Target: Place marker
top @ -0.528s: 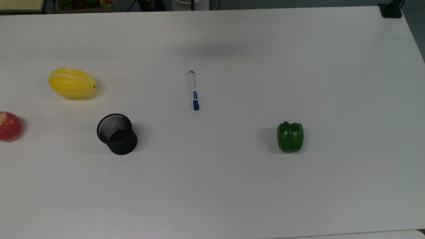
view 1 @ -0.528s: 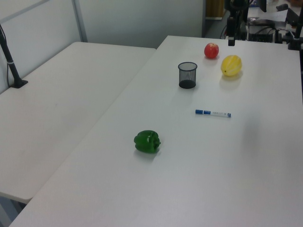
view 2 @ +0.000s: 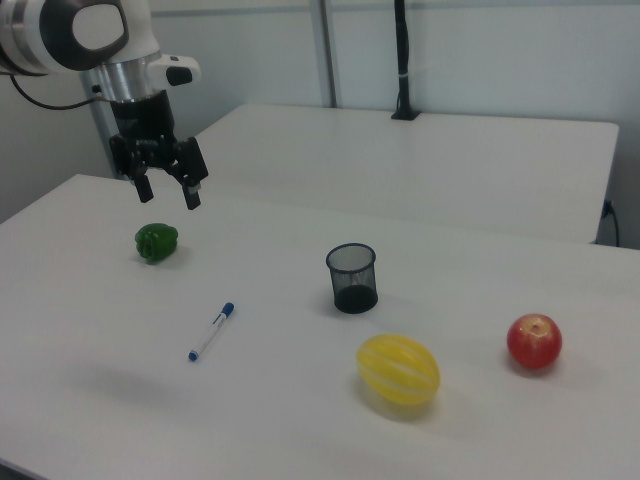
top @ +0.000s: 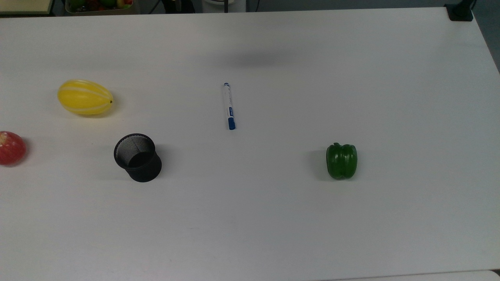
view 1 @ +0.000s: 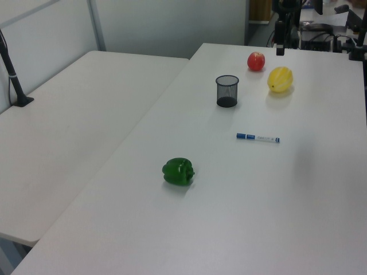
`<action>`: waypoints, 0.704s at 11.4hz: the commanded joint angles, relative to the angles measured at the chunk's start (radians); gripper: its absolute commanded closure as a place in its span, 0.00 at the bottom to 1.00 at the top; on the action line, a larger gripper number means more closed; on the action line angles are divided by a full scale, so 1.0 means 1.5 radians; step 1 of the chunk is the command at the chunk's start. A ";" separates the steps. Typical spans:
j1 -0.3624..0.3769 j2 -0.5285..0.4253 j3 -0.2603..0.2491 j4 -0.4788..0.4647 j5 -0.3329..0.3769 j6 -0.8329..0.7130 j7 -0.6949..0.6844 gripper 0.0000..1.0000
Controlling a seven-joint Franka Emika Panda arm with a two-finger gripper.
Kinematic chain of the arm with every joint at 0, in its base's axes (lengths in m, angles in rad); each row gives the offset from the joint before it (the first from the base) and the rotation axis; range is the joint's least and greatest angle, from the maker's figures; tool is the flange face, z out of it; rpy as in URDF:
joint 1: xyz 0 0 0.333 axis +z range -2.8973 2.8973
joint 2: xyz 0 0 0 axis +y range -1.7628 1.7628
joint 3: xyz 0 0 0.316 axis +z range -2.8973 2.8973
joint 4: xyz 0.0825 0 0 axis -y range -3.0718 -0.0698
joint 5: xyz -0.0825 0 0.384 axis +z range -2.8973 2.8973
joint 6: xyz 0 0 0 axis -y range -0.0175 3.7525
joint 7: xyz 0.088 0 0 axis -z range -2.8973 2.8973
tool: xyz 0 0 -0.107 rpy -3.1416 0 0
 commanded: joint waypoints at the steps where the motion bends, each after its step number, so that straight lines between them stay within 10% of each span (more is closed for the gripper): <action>1: -0.002 0.008 -0.003 -0.004 -0.003 0.045 -0.076 0.00; 8: 0.002 0.052 -0.006 -0.002 0.007 0.112 -0.046 0.00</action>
